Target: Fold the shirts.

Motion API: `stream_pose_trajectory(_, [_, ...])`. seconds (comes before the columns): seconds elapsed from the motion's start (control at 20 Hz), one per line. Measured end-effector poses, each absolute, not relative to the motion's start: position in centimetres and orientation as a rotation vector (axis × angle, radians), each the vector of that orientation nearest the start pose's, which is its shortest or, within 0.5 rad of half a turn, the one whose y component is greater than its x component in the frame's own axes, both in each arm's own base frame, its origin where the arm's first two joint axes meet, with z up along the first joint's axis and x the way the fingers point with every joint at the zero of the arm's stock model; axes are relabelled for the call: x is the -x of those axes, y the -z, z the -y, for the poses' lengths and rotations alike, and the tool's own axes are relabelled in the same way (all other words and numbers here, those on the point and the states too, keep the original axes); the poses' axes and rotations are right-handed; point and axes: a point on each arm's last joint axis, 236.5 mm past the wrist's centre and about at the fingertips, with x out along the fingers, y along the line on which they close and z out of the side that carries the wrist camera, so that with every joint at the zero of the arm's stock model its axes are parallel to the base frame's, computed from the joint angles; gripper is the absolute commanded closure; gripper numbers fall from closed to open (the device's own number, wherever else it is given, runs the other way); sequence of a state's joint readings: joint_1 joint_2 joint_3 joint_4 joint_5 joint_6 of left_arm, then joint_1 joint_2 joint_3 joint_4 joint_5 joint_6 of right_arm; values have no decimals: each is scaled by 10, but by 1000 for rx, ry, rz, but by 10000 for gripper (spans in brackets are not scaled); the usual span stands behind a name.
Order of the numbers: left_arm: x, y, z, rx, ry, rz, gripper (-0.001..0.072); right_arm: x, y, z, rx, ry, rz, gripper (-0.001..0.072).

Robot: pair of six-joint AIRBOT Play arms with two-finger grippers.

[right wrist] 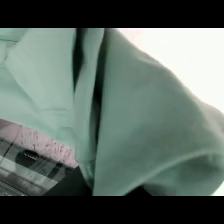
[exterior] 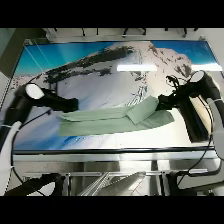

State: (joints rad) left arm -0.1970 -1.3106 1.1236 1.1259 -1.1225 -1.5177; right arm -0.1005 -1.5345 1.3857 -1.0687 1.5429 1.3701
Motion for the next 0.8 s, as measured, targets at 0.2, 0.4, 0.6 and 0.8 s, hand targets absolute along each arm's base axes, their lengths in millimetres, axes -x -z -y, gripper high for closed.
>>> stream_pose_trajectory(0.2, [-360, 40, 261, 292, 542, -1340, 696, -347, -63, -100, -309, -408, -1481, 689])
stream_pose_trajectory(0.4, [-357, 72, 347, 297, 637, -1386, 696, -326, -99, -128, -303, -442, -1433, 689])
stream_pose_trajectory(0.6, [-341, 98, 402, 282, 694, -1466, 696, -322, -129, -151, -345, -502, -1377, 690])
stream_pose_trajectory(0.8, [-325, 103, 432, 257, 744, -1515, 696, -334, -156, -158, -354, -522, -1293, 690])
